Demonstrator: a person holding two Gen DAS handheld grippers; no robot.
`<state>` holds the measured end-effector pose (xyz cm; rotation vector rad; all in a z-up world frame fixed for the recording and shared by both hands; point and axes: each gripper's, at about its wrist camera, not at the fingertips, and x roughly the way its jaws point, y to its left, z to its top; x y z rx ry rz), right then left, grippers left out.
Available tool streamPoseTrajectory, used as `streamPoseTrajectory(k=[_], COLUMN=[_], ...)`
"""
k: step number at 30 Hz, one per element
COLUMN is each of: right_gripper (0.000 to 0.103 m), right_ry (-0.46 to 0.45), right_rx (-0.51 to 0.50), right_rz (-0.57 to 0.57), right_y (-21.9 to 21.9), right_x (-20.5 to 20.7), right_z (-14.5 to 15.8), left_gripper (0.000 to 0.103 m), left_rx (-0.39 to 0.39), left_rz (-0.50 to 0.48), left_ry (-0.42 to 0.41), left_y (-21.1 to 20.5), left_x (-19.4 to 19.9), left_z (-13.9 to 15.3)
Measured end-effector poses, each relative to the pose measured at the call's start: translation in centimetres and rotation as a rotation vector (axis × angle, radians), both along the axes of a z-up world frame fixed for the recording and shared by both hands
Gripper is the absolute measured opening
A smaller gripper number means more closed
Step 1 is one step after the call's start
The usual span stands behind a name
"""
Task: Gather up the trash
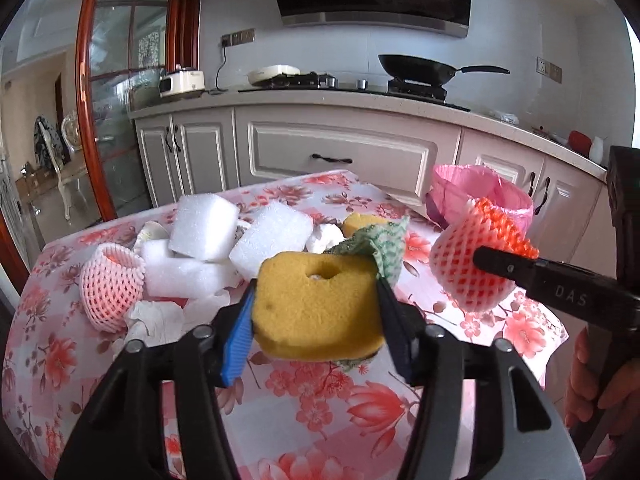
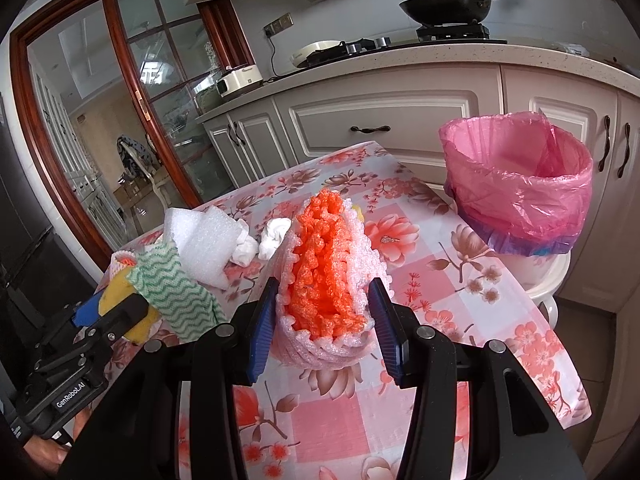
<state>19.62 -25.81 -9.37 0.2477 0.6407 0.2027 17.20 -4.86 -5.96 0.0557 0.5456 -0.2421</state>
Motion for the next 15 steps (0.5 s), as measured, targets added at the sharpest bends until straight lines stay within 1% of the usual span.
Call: streamPoseTrajectory(k=[1,2,3,9,12,15], right_gripper=[0.046,0.046,0.046,0.046,0.046,0.046], right_ry=[0.000,0.002,0.004,0.011,0.015,0.019], right_rx=[0.001,0.002,0.003,0.007,0.009,0.006], right_rz=[0.000,-0.001,-0.002,-0.005,-0.005,-0.002], right_y=[0.0,0.0,0.0,-0.2,-0.2,-0.1], right_x=[0.0,0.1,0.1,0.1,0.1,0.2], right_z=[0.0,-0.1,-0.1,-0.3,-0.3,-0.4], left_gripper=[0.070,0.084,0.085,0.084,0.084,0.084], left_rx=[0.006,0.014,0.015,0.013,0.022,0.045], left_rz=[-0.011,-0.002,0.014,0.015,0.013,0.005], left_ry=[0.001,0.001,-0.005,0.018,0.043,0.076], left_y=[-0.2,-0.3,-0.3,0.1,0.3,0.3], left_x=[0.0,0.0,0.0,0.3,0.5,0.5], left_z=[0.1,0.0,0.0,-0.5,-1.1,-2.3])
